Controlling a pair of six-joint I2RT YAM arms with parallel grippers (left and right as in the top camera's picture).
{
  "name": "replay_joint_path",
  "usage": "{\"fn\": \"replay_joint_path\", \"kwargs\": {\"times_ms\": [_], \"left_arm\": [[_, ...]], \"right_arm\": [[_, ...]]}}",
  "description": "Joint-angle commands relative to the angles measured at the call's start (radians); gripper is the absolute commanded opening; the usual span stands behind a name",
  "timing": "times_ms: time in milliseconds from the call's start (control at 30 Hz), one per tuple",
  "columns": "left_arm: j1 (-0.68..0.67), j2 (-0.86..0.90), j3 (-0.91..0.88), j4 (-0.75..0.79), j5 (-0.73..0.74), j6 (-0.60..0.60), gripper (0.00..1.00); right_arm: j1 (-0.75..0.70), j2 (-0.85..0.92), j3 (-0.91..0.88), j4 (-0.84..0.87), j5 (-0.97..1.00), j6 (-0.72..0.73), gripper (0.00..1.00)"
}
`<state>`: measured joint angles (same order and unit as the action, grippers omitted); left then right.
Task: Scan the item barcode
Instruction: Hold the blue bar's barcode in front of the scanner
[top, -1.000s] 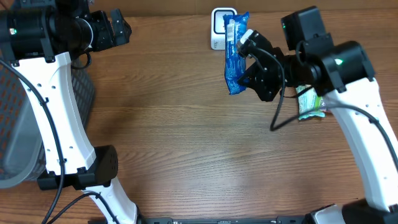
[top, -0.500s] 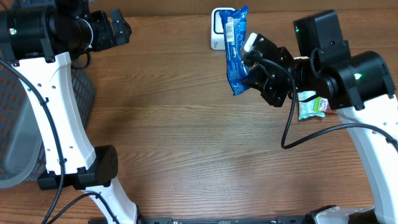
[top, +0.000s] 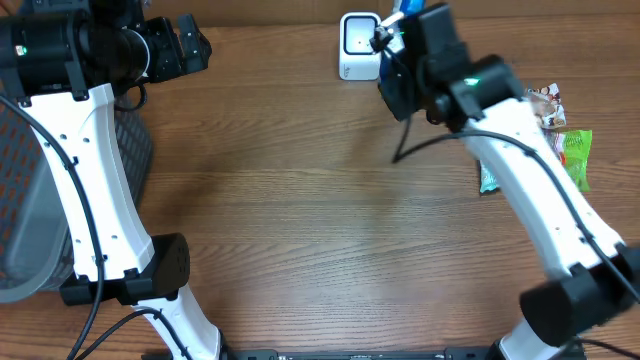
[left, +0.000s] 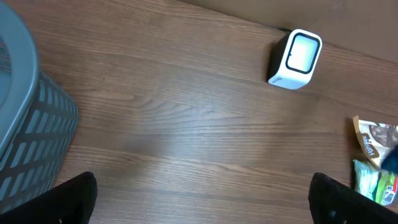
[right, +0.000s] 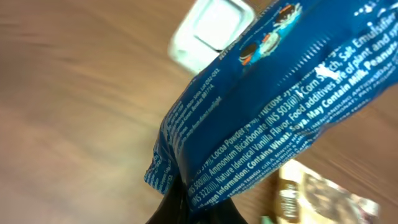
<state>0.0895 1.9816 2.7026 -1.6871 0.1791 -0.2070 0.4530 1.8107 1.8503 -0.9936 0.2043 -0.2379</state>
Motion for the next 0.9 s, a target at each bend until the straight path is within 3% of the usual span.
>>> {"fn": "replay_joint_path", "kwargs": {"times_ms": [0,233,367,533,867], "left_arm": [[0.002,0.008,0.0,0.0,-0.006,0.005,1.0],[-0.001,0.008,0.0,0.0,-0.006,0.005,1.0],[0.0,0.008,0.0,0.0,-0.006,0.005,1.0],[0.0,0.008,0.0,0.0,-0.006,0.005,1.0],[0.002,0.008,0.0,0.0,-0.006,0.005,1.0]], "right_arm": [[0.05,0.032,0.009,0.098,0.372,0.019,0.04],[0.08,0.196,0.009,0.24,0.673,-0.18,0.04],[0.08,0.306,0.009,0.408,0.807,-0.32,0.04],[0.08,0.366,0.009,0.579,0.85,-0.506,0.04],[0.06,0.367,0.009,0.838,0.909,-0.503,0.04]]}}
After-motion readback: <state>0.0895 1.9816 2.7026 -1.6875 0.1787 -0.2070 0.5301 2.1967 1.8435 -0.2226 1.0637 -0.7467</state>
